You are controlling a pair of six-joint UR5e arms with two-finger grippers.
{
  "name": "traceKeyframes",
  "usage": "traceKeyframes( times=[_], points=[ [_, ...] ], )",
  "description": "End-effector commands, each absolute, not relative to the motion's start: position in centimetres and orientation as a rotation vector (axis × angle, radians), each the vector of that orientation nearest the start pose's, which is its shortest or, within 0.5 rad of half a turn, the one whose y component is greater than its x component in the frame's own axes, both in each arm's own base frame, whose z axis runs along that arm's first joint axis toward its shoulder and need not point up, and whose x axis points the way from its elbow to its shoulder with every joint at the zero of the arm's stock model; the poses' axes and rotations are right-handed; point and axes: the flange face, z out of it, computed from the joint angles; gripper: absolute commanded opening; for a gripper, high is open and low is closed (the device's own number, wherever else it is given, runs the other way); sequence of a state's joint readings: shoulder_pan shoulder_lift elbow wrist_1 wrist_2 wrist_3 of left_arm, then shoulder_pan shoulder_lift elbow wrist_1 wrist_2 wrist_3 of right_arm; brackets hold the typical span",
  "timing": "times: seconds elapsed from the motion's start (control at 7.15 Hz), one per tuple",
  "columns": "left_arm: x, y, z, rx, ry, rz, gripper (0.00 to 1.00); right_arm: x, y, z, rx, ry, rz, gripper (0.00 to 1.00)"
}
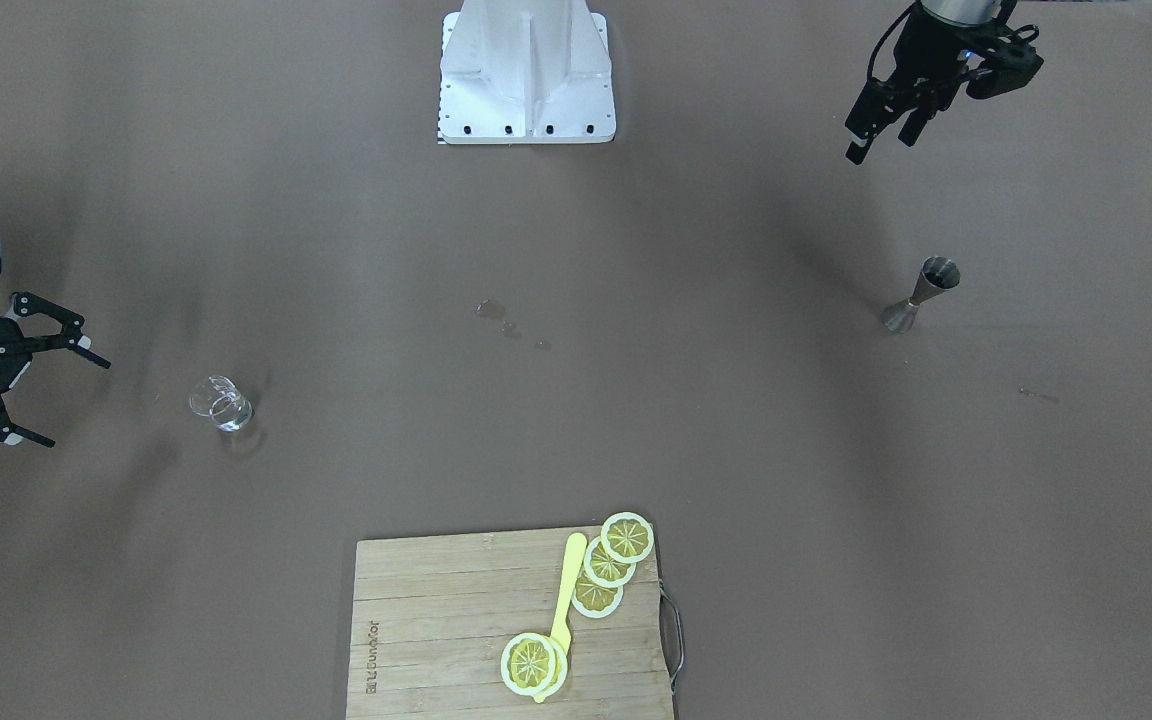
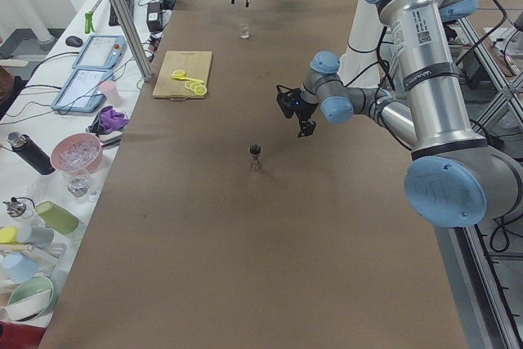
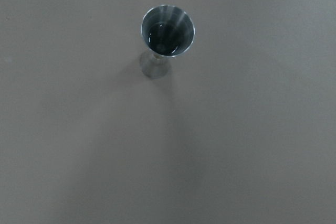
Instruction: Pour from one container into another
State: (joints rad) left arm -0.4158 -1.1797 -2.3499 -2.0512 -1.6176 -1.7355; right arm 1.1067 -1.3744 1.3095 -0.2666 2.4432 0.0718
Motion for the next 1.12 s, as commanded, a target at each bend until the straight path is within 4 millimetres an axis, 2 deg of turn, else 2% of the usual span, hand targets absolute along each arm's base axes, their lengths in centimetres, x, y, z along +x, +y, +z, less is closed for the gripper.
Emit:
traceKeyframes(
  times=[0.0,0.14,0.42,0.56,0.7,0.84,0.98],
  points=[
    [28.1,-24.0,40.5,0.272,0.795,-0.52,0.98,-19.7,-51.1,51.7,1.018,-1.108,-0.947,1.0],
    [28.9,-23.9,42.1,0.375,0.744,-0.521,0.98,-20.8,-50.7,51.7,1.004,-1.122,-0.964,1.0],
    [30.7,-24.1,46.4,0.604,0.631,-0.515,0.98,-21.2,-50.3,51.8,0.963,-1.157,-0.94,1.0],
    [31.5,-24.3,47.4,0.63,0.623,-0.519,0.98,-21.5,-50.6,51.7,0.947,-1.167,-0.919,0.97],
    [32.7,-24.6,46.9,0.641,0.695,-0.567,0.98,-21.3,-50.3,52.4,0.944,-1.167,-0.918,0.94],
    [33.8,-25.0,47.3,0.715,0.734,-0.602,0.98,-20.9,-49.7,53.1,0.962,-1.148,-0.912,0.95],
    [34.3,-25.1,47.6,0.793,0.727,-0.614,0.98,-22.0,-49.5,53.1,0.975,-1.127,-0.907,0.94]
  ],
)
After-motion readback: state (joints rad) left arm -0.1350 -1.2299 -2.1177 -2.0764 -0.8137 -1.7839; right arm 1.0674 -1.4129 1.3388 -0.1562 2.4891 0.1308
